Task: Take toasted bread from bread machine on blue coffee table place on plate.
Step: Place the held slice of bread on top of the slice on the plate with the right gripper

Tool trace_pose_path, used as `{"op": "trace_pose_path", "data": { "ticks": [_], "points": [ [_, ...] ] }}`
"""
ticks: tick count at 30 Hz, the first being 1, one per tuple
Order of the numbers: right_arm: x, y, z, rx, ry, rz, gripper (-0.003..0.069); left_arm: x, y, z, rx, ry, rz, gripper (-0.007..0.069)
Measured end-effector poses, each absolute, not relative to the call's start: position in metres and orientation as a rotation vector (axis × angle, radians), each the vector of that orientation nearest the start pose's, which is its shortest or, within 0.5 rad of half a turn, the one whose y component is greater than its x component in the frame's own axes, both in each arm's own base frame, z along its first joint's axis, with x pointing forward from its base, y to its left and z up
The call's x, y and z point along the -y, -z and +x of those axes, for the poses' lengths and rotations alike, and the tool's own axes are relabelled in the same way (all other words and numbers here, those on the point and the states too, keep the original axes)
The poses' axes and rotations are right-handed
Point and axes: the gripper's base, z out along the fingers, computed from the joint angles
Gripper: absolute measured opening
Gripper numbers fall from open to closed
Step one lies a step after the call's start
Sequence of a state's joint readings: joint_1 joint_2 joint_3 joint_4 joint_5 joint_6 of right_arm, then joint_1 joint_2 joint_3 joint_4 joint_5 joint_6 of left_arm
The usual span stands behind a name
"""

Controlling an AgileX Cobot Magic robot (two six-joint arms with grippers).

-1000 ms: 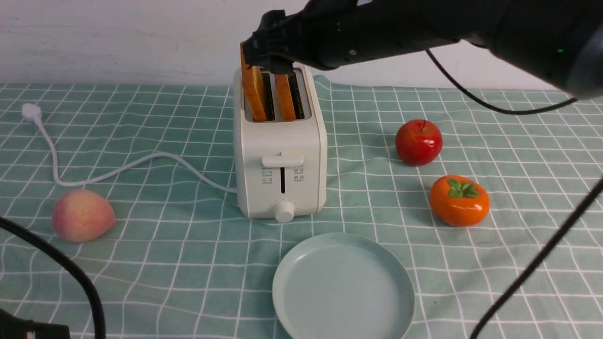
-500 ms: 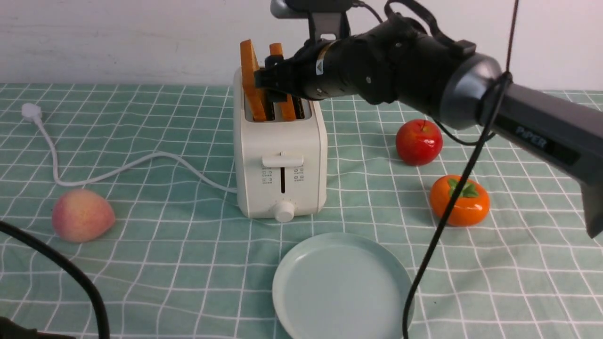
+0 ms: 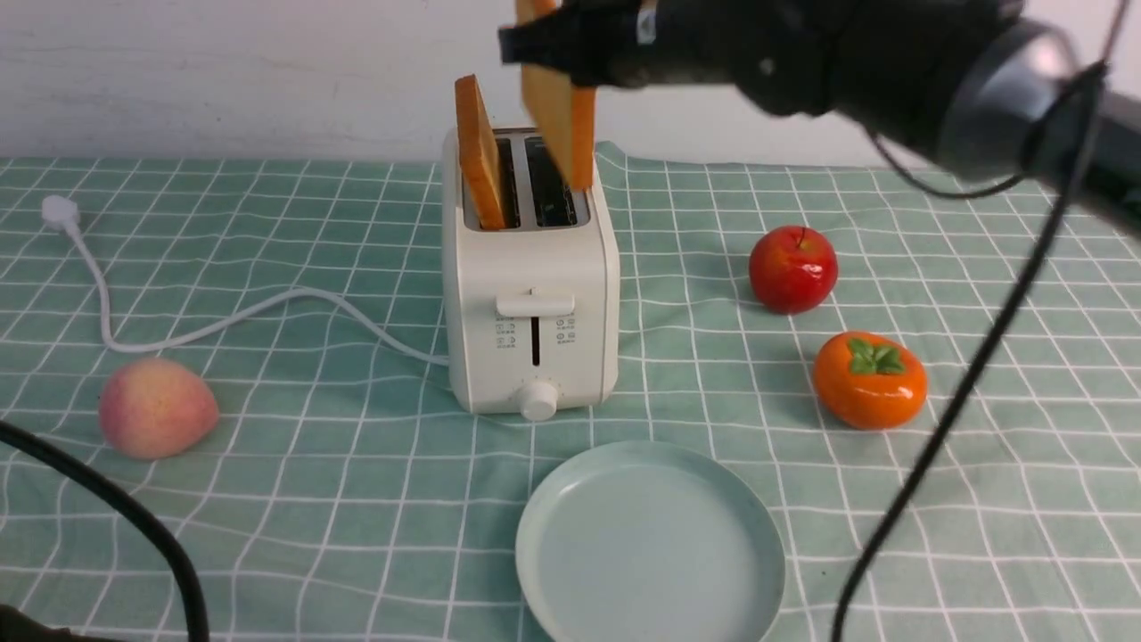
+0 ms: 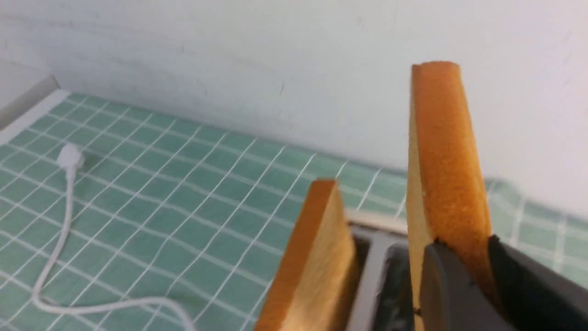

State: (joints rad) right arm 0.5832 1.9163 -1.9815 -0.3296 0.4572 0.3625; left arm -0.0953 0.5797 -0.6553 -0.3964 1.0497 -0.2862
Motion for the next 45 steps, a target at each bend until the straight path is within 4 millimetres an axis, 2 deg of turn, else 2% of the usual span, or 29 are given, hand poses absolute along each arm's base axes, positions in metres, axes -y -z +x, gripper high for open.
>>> {"op": "trace_pose_path", "data": {
  "ticks": [1,2,3,5,7,10,12,14,15,16,17,18,21,22,23,27,32,37,41,45],
  "points": [
    [-0.235,-0.426,0.384,-1.805,-0.276,-0.389,0.0091,0.038,-0.308,0.082,-2.449,0.675,-0.328,0.0238],
    [-0.233,-0.43,0.382,-1.799,-0.254,-0.398,0.0091,0.038,-0.308,0.082,-2.449,0.675,-0.328,0.0238],
    [-0.213,-0.453,0.363,-1.814,-0.145,-0.408,0.0091,0.038,-0.308,0.082,-2.45,0.672,-0.318,0.0238],
    [-0.191,-0.468,0.344,-1.882,-0.02,-0.404,0.0091,0.038,-0.308,0.082,-2.449,0.669,-0.314,0.0238],
    [-0.171,-0.472,0.33,-2.007,0.09,-0.37,0.0091,0.038,-0.308,0.082,-2.443,0.669,-0.312,0.0238],
    [-0.145,-0.456,0.324,-2.241,0.2,-0.295,0.0091,0.038,-0.31,0.085,-2.406,0.67,-0.316,0.0238],
    [-0.139,-0.431,0.329,-2.377,0.165,-0.282,0.0091,0.038,-0.312,0.087,-2.375,0.67,-0.32,0.0238],
    [-0.143,-0.397,0.331,-2.541,0.036,-0.329,0.0091,0.037,-0.314,0.089,-2.339,0.671,-0.325,0.0238],
    [-0.145,-0.397,0.331,-2.547,0.013,-0.338,0.0091,0.037,-0.314,0.09,-2.336,0.671,-0.326,0.0238],
    [-0.155,-0.369,0.326,-2.668,-0.154,-0.436,0.0091,0.037,-0.315,0.091,-2.314,0.672,-0.329,0.0238],
    [-0.156,-0.362,0.325,-2.691,-0.173,-0.451,0.0091,0.037,-0.316,0.091,-2.312,0.672,-0.329,0.0238],
    [-0.168,-0.345,0.318,-2.743,-0.352,-0.554,0.0091,0.037,-0.316,0.092,-2.301,0.675,-0.332,0.0238],
    [-0.187,-0.313,0.308,-2.715,-0.672,-0.705,0.0091,0.038,-0.316,0.095,-2.308,0.69,-0.341,0.0238],
    [-0.189,-0.312,0.308,-2.694,-0.699,-0.709,0.0091,0.038,-0.316,0.095,-2.309,0.691,-0.341,0.0238],
    [-0.192,-0.297,0.307,-2.67,-0.762,-0.695,0.0091,0.039,-0.315,0.095,-2.314,0.701,-0.345,0.0238],
    [-0.193,-0.271,0.308,-2.644,-0.811,-0.558,0.0091,0.04,-0.313,0.093,-2.337,0.721,-0.349,0.0238],
    [-0.195,-0.257,0.309,-2.643,-0.9,-0.413,0.0091,0.041,-0.303,0.092,-2.376,0.727,-0.363,0.0238],
    [-0.197,-0.252,0.312,-2.645,-0.927,-0.368,0.0106,0.041,-0.3,0.092,-2.383,0.73,-0.367,0.0238],
    [-0.195,-0.254,0.312,-2.632,-0.923,-0.368,0.0138,0.041,-0.301,0.093,-2.372,0.742,-0.372,0.0238],
    [-0.191,-0.267,0.311,-2.613,-0.945,-0.393,0.0162,0.042,-0.302,0.094,-2.354,0.766,-0.382,0.0238]
  ]
}}
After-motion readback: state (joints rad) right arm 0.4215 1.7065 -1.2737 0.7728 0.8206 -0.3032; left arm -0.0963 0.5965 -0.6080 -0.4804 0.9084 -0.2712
